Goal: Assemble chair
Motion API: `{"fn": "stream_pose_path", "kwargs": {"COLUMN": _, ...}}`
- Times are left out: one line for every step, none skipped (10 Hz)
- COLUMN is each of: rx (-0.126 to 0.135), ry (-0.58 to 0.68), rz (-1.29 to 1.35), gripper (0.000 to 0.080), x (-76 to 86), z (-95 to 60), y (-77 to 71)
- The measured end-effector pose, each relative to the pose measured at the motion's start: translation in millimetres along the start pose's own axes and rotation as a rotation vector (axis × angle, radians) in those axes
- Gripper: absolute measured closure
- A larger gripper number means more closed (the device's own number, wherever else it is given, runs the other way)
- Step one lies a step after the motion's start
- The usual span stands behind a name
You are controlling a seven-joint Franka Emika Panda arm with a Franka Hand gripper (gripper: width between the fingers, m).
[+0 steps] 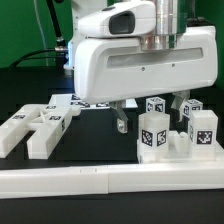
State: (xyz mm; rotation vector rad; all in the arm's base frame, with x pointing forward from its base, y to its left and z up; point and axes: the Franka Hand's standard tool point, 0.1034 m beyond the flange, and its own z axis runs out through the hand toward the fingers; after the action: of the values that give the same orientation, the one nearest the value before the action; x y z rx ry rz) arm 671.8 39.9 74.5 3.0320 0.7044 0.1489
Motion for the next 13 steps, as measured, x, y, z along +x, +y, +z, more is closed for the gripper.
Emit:
{"fn": "stream_pose_path", "kwargs": {"rx": 0.0, "ry": 0.0, "rz": -0.011, "gripper": 0.0259, "x": -0.3, "z": 0.1, "y": 0.6}}
{"fn": "stream_pose_path", "kwargs": {"rx": 0.0, "ry": 0.0, "rz": -0.009, "gripper": 0.0259, "x": -0.3, "z": 0.1, "y": 0.5}}
{"fn": "stream_pose_path", "kwargs": {"rx": 0.0, "ry": 0.0, "rz": -0.009, "gripper": 0.0441, "x": -0.3, "z": 0.1, "y": 0.5}}
{"fn": "stream_pose_path", "kwargs": {"rx": 0.0, "ry": 0.0, "rz": -0.009, "gripper": 0.0508, "x": -0.4, "z": 0.1, "y": 0.6}}
{"fn": "stream_pose_path", "kwargs": {"rx": 0.0, "ry": 0.0, "rz": -0.008, "gripper": 0.0508, "x": -0.4, "z": 0.1, "y": 0.6}}
{"fn": "stream_pose_path", "kwargs": {"rx": 0.0, "ry": 0.0, "rz": 0.012, "gripper": 0.0508, "x": -0.5, "z": 0.4, "y": 0.7}}
{"fn": "stream_pose_path", "kwargs": {"rx": 0.002, "ry": 0.001, "rz": 0.043, "gripper": 0.0508, "x": -0.5, "z": 0.8, "y": 1.3}}
{"fn": "stream_pose_path", "kwargs": {"rx": 0.004, "ry": 0.004, "rz": 0.16, "gripper": 0.0508, "x": 0.0, "z": 0.9, "y": 1.2}}
{"fn": "stream_pose_path", "kwargs": {"rx": 0.007, "ry": 0.006, "rz": 0.253, "gripper": 0.0508, "x": 0.4, "z": 0.9, "y": 0.3}}
{"fn": "stream_pose_path", "kwargs": {"rx": 0.01, "ry": 0.006, "rz": 0.367, "gripper": 0.0508, "x": 1.0, "z": 0.8, "y": -0.9}}
{"fn": "stream_pose_path", "kwargs": {"rx": 0.01, "ry": 0.006, "rz": 0.452, "gripper": 0.0508, "x": 1.6, "z": 0.8, "y": -2.1}}
{"fn": "stream_pose_path", "kwargs": {"rx": 0.015, "ry": 0.007, "rz": 0.54, "gripper": 0.0508, "x": 1.8, "z": 0.7, "y": -2.3}}
{"fn": "stream_pose_path", "kwargs": {"rx": 0.022, "ry": 0.007, "rz": 0.645, "gripper": 0.0508, "x": 2.1, "z": 0.7, "y": -3.1}}
